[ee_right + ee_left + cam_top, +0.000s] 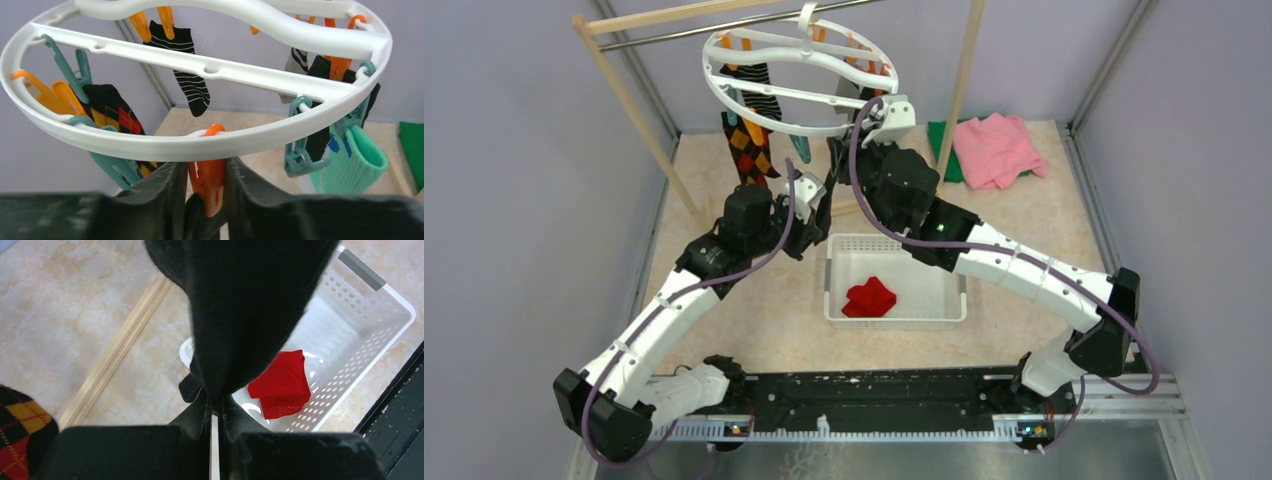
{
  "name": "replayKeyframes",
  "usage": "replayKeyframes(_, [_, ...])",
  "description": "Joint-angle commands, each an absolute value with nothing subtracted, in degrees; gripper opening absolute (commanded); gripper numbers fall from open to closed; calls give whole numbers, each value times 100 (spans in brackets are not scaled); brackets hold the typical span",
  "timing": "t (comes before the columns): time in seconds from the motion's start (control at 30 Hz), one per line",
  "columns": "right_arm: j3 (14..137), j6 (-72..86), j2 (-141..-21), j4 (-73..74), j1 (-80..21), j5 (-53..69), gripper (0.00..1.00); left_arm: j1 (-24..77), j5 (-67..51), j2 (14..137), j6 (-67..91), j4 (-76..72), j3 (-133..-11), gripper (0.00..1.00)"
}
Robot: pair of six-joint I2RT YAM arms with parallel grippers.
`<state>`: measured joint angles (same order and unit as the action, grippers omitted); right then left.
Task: Remove the socks clipped to the hanger
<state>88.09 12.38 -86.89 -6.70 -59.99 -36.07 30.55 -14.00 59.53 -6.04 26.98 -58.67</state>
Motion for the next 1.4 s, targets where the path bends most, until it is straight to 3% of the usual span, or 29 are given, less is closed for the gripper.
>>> replayKeyframes(0.0, [8925,1185,-8643,-1048,-6029,-3708,19,3102,-1263,5942,-632,2521,-5848,0])
replayKeyframes(0.07, [8939,1194,-8632,-1002,-6031,-3673,0,3100,-1241,5925,-641,2546,-5806,0])
replayKeyframes(0.5, [9111,1534,-8585,-540,-6002,-2830,1,3119,-1167,5708,-980,2619,-5367,0])
replayKeyframes(0.67, [8931,1809,-8385,-214,-6001,-2685,53,3174,-1572,5956,-983,2660,-5568,0])
replayKeyframes(0.83, [8101,2257,-7722,-106,-5967,-2486,75,3375,-2088,6186,-1127,2732,-5640,0])
replayKeyframes(1.03, [6667,2533,-6434,426,-5819,-2466,78,3763,-2452,6402,-1490,3000,-5915,2])
replayKeyframes(1.2, [5873,2582,-5656,876,-4946,-1826,78,4259,-2317,6722,-1704,3001,-6029,4])
replayKeyframes(1.23, [5787,2544,-5637,889,-4699,-1618,79,4296,-2289,6791,-1712,2967,-6017,7])
replayKeyframes(1.27, [5721,2492,-5664,837,-4430,-1327,79,4332,-2269,6854,-1748,2926,-6006,18])
replayKeyframes(1.3, [5692,2438,-5750,764,-4173,-1031,80,4352,-2230,6916,-1806,2907,-6003,41])
replayKeyframes(1.33, [5706,2364,-5872,683,-3932,-733,80,4363,-2164,6950,-1884,2913,-6007,76])
replayKeyframes(1.37, [5748,2254,-6042,590,-3761,-529,80,4368,-2057,6967,-1972,2934,-6018,94])
